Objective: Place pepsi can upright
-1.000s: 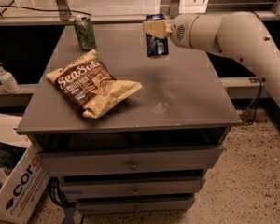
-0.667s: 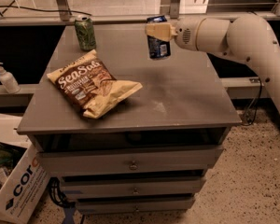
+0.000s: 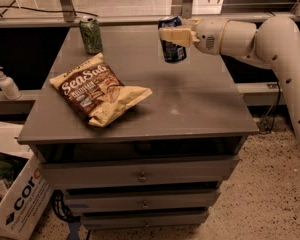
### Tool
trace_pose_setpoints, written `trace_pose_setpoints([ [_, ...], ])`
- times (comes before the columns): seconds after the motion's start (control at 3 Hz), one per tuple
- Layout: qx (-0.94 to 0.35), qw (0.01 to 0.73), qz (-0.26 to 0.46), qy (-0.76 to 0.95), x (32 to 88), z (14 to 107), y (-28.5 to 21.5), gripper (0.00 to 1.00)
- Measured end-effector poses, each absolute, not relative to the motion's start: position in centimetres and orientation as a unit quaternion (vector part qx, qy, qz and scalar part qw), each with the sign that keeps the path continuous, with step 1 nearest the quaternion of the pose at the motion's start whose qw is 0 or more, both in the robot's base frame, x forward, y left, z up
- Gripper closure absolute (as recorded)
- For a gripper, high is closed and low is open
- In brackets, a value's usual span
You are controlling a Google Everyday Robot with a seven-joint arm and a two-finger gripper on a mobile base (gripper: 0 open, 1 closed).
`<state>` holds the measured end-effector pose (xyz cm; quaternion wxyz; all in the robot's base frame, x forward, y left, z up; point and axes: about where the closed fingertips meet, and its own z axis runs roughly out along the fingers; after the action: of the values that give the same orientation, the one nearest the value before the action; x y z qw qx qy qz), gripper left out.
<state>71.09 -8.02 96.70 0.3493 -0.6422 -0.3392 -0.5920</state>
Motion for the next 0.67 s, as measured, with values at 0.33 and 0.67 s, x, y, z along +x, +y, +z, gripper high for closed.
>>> trace_pose_setpoints([
  [0.33,-0.642,0.350,-0.592,-0.339,71.10,96.70,-7.97,1.00],
  [0.67,-0.625,0.364,-0.597,-0.346,71.29,96.34,-8.31,1.00],
])
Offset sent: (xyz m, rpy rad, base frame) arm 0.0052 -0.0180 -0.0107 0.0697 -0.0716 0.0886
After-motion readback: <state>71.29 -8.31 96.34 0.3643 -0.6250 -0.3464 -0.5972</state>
